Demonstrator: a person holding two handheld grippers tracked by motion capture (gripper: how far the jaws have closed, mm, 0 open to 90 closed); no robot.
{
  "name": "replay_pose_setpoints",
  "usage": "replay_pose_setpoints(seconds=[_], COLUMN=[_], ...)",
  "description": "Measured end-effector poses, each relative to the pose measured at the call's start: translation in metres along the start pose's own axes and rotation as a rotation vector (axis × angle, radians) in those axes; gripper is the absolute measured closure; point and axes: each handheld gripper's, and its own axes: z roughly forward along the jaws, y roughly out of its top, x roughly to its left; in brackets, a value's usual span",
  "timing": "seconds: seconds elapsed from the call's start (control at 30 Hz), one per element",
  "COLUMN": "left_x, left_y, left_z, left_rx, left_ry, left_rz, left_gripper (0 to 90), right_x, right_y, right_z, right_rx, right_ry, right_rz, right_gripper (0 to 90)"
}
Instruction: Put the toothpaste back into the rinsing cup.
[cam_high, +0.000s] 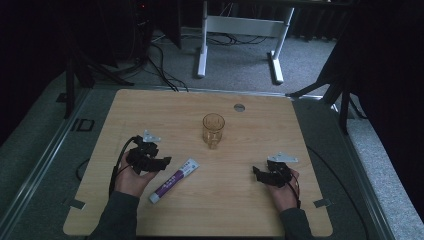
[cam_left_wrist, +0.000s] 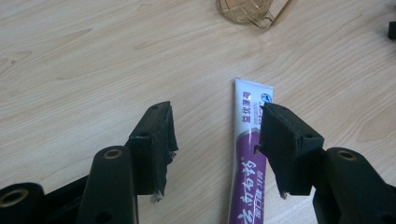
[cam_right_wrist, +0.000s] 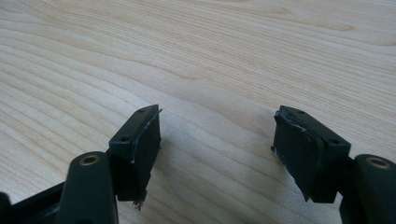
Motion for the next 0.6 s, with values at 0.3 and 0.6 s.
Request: replay_pose_setpoints(seconds=[0.3,0.6], left_x=[-0.0059,-0.0069], left_y=[0.0029,0.0042], left_z=[0.0007,-0.0008], left_rx=[0.023,0.047], left_ry=[0.007,0.011], left_rz=[0.03,0.033], left_gripper=[44.5,45.1], right_x=[0.0,0.0], right_y=[0.0,0.0], right_z=[0.0,0.0], right_rx=[0.0,0.0], right_ry=[0.0,0.0], right_rz=[0.0,-0.001], right_gripper=[31.5,31.5])
